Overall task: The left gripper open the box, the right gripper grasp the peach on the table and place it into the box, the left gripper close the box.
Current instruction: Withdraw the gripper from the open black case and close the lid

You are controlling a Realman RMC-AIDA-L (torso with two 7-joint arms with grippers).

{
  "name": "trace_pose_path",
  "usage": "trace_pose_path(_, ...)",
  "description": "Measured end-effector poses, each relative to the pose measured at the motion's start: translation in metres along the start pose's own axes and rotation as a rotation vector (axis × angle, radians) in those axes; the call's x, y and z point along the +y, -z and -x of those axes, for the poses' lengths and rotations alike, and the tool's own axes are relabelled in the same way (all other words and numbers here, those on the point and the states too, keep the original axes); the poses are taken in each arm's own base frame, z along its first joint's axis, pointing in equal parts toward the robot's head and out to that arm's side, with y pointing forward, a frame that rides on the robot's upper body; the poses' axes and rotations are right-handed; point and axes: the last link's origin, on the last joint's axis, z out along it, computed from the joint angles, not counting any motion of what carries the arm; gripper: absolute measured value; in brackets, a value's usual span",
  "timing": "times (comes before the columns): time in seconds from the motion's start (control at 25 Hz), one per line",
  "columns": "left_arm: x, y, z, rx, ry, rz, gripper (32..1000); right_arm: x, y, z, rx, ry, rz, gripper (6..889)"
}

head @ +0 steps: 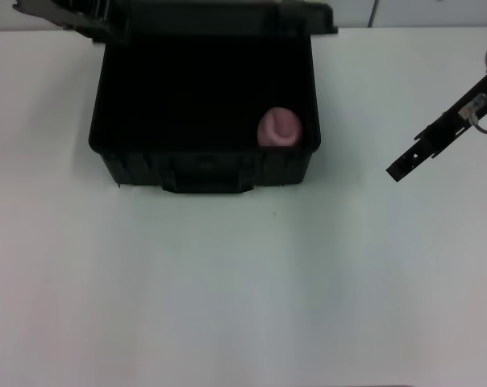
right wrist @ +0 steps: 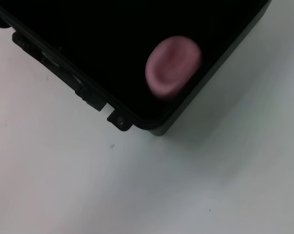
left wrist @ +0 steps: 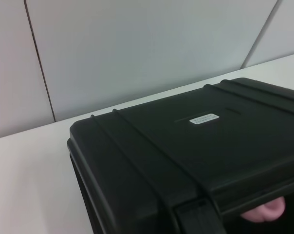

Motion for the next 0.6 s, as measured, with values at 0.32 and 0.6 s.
trace_pose_path(0.32, -0.0002, 0.0, 0.0012, -0.008, -0.001, -0.001, 629, 0.0, 0.0, 0.0, 0.0, 0.0, 0.0, 854)
trace_pose_path(0.6, -0.0002, 0.0, 0.0013, -0.009, -0.001, -0.001, 859, -0.0001, -0.0001, -0.0002, 0.0, 0.0, 0.0, 854)
